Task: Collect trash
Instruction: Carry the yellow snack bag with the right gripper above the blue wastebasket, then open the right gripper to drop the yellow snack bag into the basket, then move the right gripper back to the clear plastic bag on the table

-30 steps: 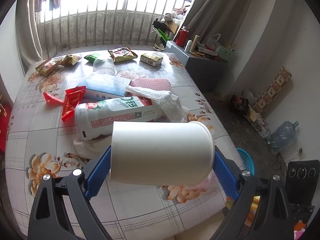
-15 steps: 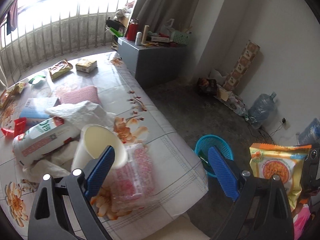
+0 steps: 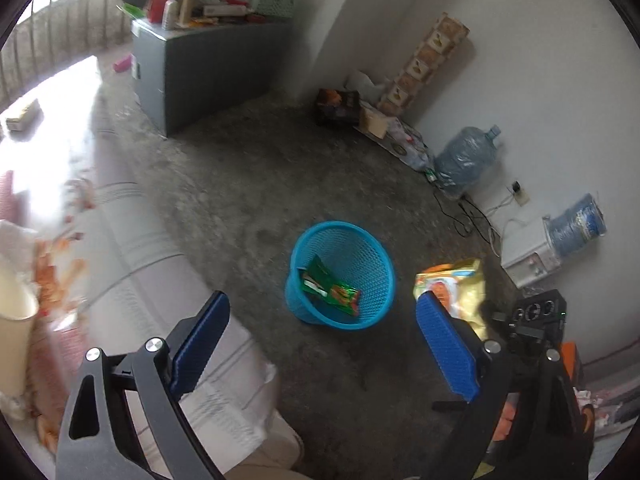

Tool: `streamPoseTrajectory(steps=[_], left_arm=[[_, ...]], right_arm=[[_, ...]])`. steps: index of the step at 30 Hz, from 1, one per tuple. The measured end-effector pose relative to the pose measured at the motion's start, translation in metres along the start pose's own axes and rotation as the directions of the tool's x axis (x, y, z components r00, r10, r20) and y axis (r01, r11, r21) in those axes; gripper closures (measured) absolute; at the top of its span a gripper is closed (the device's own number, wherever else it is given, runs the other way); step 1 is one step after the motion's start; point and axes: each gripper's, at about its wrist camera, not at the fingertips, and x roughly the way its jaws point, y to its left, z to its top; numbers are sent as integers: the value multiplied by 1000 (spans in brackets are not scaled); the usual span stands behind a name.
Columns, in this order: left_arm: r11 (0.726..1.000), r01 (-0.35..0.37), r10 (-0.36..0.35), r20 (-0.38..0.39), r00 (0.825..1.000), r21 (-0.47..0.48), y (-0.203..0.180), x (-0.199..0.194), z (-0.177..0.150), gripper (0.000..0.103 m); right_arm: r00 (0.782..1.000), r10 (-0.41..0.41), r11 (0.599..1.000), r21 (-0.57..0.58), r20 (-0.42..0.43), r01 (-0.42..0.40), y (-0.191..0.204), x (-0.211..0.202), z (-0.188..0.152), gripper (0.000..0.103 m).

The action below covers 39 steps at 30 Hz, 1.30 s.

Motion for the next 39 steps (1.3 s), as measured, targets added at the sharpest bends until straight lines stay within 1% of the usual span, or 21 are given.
streamPoseTrajectory(steps=[1, 3, 5, 6, 7, 8, 9, 10, 11, 13, 14, 16, 17, 18, 20, 23, 26, 29, 32, 35, 39], left_arm=[[1000, 17, -17, -34, 999, -1, -8, 18, 9, 11], [999, 48, -47, -79, 996, 15, -28, 53, 25, 11], [998, 57, -52, -121, 991, 37, -46, 88, 39, 11], [998, 56, -50, -130, 990, 42, -54, 103, 45, 11], [998, 51, -44, -137, 990, 49, -62, 120, 51, 11], [998, 39, -31, -147, 989, 52, -68, 137, 56, 11], [998, 33, -24, -161, 987, 48, -72, 154, 61, 7], [999, 28, -21, -174, 985, 40, -76, 169, 65, 6], [999, 19, -13, -187, 982, 28, -76, 183, 68, 6], [1000, -27, 25, -217, 976, -5, -76, 211, 70, 6], [999, -47, 40, -230, 972, -22, -75, 221, 69, 6], [995, -77, 61, -249, 967, -57, -67, 232, 67, 6], [994, -75, 52, -253, 966, -81, -63, 232, 64, 6], [993, -65, 37, -251, 967, -101, -58, 228, 61, 6], [993, -47, 21, -235, 972, -107, -52, 216, 56, 6], [996, -26, 12, -162, 987, -84, -50, 184, 51, 6], [998, -1, -4, -88, 996, -58, -49, 144, 45, 6], [999, 25, -26, -13, 1000, -45, -46, 99, 41, 6], [999, 33, -32, 69, 997, -19, -42, 52, 32, 6], [1000, 14, -16, 147, 989, 13, -34, 6, 18, 6], [999, -39, 33, 234, 972, 23, -13, -50, -8, 6]], right_arm=[[999, -44, 999, 25, 13, 44, -11, 1, 7, 45], [995, -98, 993, 76, 34, 95, -30, 4, 18, 45], [988, -140, 983, 126, 58, 132, -51, 7, 31, 44], [983, -168, 977, 144, 71, 157, -58, 10, 37, 43], [977, -195, 971, 157, 82, 180, -65, 12, 42, 42], [973, -213, 967, 165, 90, 196, -72, 14, 48, 40], [968, -231, 962, 173, 95, 212, -81, 14, 54, 34], [962, -257, 954, 185, 97, 236, -91, 15, 61, 30], [956, -278, 947, 197, 96, 255, -100, 17, 67, 26], [949, -305, 934, 219, 85, 281, -120, 24, 76, 18], [942, -330, 924, 226, 66, 308, -129, 29, 80, 15], [924, -382, 895, 261, 33, 361, -144, 31, 78, 15], [922, -387, 887, 281, 21, 366, -150, 30, 75, 15], [922, -387, 880, 306, 22, 362, -156, 28, 70, 15], [928, -372, 882, 324, 33, 342, -156, 21, 60, 15], [923, -384, 880, 313, 26, 357, -144, 10, 44, 15], [917, -398, 886, 270, 27, 376, -125, 2, 31, 15], [911, -412, 895, 199, 27, 399, -100, -2, 14, 15], [911, -412, 907, 112, 24, 407, -71, -2, 3, 15], [909, -416, 909, 15, 24, 416, -45, 4, 0, 15], [923, -383, 919, -92, 28, 384, -5, 8, -4, 15]])
